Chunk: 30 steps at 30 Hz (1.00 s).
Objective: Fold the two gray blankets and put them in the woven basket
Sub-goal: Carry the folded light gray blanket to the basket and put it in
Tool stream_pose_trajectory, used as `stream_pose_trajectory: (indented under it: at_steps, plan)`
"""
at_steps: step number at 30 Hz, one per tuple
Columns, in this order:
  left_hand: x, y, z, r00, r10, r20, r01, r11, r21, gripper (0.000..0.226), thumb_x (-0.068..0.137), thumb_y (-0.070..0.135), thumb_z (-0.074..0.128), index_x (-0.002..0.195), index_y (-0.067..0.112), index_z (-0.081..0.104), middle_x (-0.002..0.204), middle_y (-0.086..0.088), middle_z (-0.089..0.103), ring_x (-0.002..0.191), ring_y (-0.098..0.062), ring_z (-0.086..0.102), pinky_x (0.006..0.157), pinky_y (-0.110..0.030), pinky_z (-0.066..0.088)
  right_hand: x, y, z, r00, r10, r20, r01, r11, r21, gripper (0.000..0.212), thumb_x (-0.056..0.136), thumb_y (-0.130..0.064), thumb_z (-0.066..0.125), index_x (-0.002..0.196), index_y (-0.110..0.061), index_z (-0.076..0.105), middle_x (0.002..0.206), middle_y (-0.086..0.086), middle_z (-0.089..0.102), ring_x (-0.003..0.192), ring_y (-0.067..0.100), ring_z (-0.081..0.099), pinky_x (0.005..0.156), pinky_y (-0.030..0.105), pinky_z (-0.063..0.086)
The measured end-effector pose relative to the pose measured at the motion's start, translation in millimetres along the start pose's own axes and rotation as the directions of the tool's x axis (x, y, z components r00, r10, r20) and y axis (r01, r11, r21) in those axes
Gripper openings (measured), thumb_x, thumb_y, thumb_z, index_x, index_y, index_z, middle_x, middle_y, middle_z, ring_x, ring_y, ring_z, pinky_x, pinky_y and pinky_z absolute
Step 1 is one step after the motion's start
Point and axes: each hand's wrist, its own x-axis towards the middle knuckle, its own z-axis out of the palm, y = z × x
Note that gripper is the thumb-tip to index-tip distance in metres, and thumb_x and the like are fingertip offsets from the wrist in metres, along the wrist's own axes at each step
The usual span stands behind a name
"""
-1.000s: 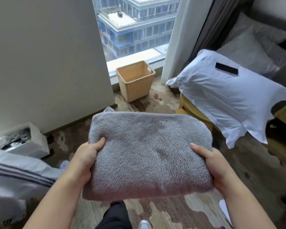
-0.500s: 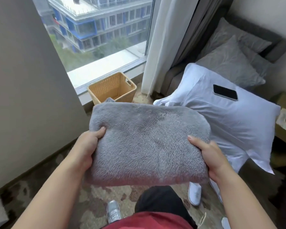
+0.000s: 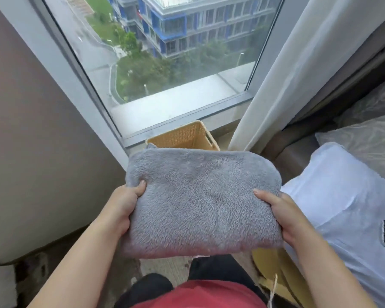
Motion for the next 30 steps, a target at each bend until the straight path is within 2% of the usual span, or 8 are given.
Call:
stream_pose_trajectory:
  at_steps: [4, 9, 13, 18, 21, 25, 28, 30]
  plan:
    - [39.8, 35.9, 11.3, 0.995, -0.049, -0.09, 0.041, 0.995, -0.086, 0.018, 0.09, 0.021, 0.063, 0.089, 0.004, 0.068, 0.081, -0.009, 0.074, 0.077, -0.023, 0.069, 0.064, -0.032, 0.05, 72.1, -56.4, 15.1, 0.989, 0.06, 0.135, -0.05, 0.996, -0.08, 0.027, 0.084, -0.019, 0.067, 0.108, -0.006, 0.066, 0.099, 0.012, 0.075, 0.086, 0.025, 0.073, 0.063, 0.031, 0.056]
    - [100.0, 63.0, 11.0, 0.99, -0.085, -0.11, 0.071, 0.99, -0.118, 0.022, 0.09, 0.026, 0.063, 0.094, 0.005, 0.069, 0.083, -0.007, 0.076, 0.082, -0.024, 0.07, 0.067, -0.033, 0.051, 146.2, -96.1, 44.8, 0.959, 0.145, 0.244, -0.105, 0.98, -0.169, 0.047, 0.072, -0.033, 0.073, 0.111, -0.008, 0.066, 0.104, 0.013, 0.074, 0.094, 0.028, 0.071, 0.064, 0.034, 0.057]
    - [169.9, 71.3, 20.7, 0.985, -0.15, -0.085, 0.137, 0.981, -0.141, 0.029, 0.09, 0.03, 0.062, 0.102, 0.004, 0.068, 0.097, -0.013, 0.073, 0.092, -0.029, 0.069, 0.079, -0.039, 0.052, 201.9, -112.4, 73.2, 0.974, 0.165, 0.153, -0.115, 0.948, -0.295, 0.028, 0.086, -0.024, 0.067, 0.11, -0.008, 0.067, 0.103, 0.012, 0.074, 0.094, 0.028, 0.071, 0.077, 0.038, 0.054]
    - [265.2, 64.0, 36.8, 0.937, -0.348, 0.012, 0.341, 0.908, -0.244, 0.02, 0.085, 0.019, 0.058, 0.098, 0.007, 0.069, 0.081, -0.011, 0.075, 0.074, -0.029, 0.072, 0.066, -0.034, 0.051, 278.3, -132.2, 100.4, 0.986, 0.145, 0.082, -0.09, 0.881, -0.465, 0.019, 0.087, -0.022, 0.067, 0.105, -0.014, 0.068, 0.095, 0.001, 0.076, 0.085, 0.016, 0.073, 0.064, 0.029, 0.052]
    - [314.7, 46.3, 53.5, 0.909, -0.416, -0.028, 0.393, 0.878, -0.274, 0.019, 0.079, 0.021, 0.058, 0.091, 0.011, 0.067, 0.07, -0.009, 0.073, 0.073, -0.027, 0.067, 0.069, -0.034, 0.051, 328.4, -124.7, 104.1, 0.984, 0.169, 0.06, -0.11, 0.833, -0.543, 0.016, 0.086, -0.023, 0.068, 0.102, -0.019, 0.068, 0.094, -0.002, 0.075, 0.084, 0.015, 0.072, 0.063, 0.029, 0.051]
    - [376.9, 18.5, 75.9, 0.874, -0.474, -0.105, 0.429, 0.855, -0.291, 0.027, 0.07, 0.025, 0.059, 0.092, 0.01, 0.067, 0.085, -0.014, 0.072, 0.083, -0.031, 0.066, 0.086, -0.045, 0.052, 403.1, -93.5, 105.3, 0.964, 0.266, 0.022, -0.206, 0.792, -0.576, 0.019, 0.085, -0.022, 0.069, 0.103, -0.02, 0.067, 0.093, -0.001, 0.076, 0.084, 0.018, 0.072, 0.065, 0.032, 0.051]
    - [429.0, -6.3, 86.6, 0.862, -0.471, -0.185, 0.401, 0.859, -0.317, 0.018, 0.076, 0.026, 0.059, 0.084, 0.012, 0.066, 0.078, -0.011, 0.07, 0.076, -0.028, 0.065, 0.074, -0.039, 0.052, 467.1, -59.6, 108.6, 0.938, 0.347, 0.0, -0.282, 0.761, -0.584, 0.023, 0.083, -0.02, 0.069, 0.106, -0.02, 0.066, 0.095, 0.0, 0.076, 0.086, 0.019, 0.072, 0.068, 0.034, 0.053]
    - [465.4, -25.5, 89.8, 0.857, -0.447, -0.257, 0.367, 0.879, -0.305, 0.017, 0.079, 0.029, 0.057, 0.081, 0.014, 0.064, 0.082, -0.011, 0.069, 0.079, -0.027, 0.063, 0.074, -0.038, 0.049, 511.4, -31.4, 116.0, 0.927, 0.376, 0.004, -0.301, 0.747, -0.593, 0.027, 0.082, -0.016, 0.067, 0.109, -0.017, 0.065, 0.095, 0.003, 0.076, 0.084, 0.02, 0.073, 0.067, 0.034, 0.053]
